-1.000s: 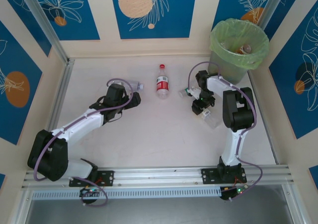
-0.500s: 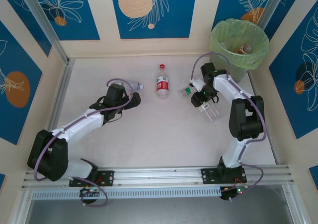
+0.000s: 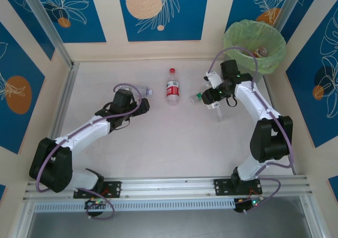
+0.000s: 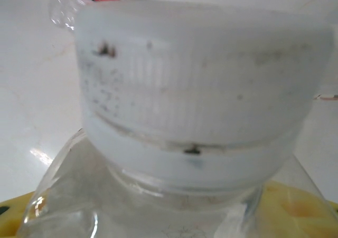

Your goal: Put the plastic bottles in the bin

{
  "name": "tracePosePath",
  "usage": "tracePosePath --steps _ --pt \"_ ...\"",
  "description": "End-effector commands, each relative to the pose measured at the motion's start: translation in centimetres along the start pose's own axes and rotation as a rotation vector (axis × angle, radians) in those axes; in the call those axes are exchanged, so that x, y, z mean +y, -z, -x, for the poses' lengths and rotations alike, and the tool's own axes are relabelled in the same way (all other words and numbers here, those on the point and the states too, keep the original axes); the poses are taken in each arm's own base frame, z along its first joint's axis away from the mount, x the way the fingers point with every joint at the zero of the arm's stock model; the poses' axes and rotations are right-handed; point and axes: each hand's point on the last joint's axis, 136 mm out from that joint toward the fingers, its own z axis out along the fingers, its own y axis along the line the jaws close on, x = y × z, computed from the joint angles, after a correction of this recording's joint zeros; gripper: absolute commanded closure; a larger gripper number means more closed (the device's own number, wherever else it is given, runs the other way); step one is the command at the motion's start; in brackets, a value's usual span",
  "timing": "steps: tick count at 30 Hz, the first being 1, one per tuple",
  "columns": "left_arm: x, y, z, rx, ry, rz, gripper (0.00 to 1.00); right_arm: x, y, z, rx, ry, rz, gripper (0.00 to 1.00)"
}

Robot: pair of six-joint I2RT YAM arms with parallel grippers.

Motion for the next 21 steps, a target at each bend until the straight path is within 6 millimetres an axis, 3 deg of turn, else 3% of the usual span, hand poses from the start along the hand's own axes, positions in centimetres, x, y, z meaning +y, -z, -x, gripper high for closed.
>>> tracePosePath --steps 1,21 --pt "0.7 -0.1 0.0 0.000 0.003 0.024 0.00 1.1 2.2 2.0 -0.128 -0.043 0.058 0.54" --pt "0.3 -0.5 0.0 0.009 -0.004 0.010 0.00 -0.9 12.0 8.4 -0.555 -0.218 0.108 0.55"
